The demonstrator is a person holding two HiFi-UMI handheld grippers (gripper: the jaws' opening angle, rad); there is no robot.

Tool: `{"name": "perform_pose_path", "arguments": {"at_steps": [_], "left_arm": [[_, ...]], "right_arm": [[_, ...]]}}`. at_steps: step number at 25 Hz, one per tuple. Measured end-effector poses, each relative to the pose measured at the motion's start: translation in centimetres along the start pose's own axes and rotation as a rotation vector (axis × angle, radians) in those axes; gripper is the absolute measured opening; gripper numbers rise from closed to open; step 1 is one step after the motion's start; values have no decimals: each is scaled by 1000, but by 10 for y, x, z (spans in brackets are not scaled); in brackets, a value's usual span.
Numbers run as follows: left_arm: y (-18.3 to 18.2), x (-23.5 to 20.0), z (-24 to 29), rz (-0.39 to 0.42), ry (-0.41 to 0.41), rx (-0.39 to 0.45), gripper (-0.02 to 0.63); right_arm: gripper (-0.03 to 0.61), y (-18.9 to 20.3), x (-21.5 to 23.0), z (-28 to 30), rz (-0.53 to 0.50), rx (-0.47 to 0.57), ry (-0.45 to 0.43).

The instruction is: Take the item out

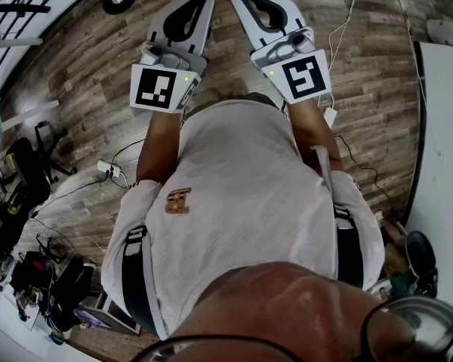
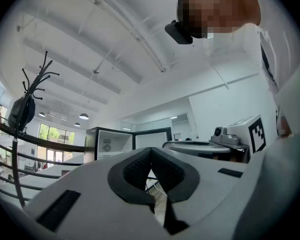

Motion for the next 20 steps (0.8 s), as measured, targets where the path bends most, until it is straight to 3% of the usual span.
{"name": "perform_pose_path", "arguments": {"at_steps": [20], "left_arm": [[19, -18, 76, 20, -59, -31, 18]], "right_arm": [[34, 29, 90, 24, 26, -4, -37]]}}
Point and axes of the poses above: the fingertips, and each gripper's own axes: z forward along the fingers, x to its right, y out of its underside, the point moved 8 cm from there along -z, backward along the fingers, and after that the axes turned 14 degrees about y, right-handed, at the moved point
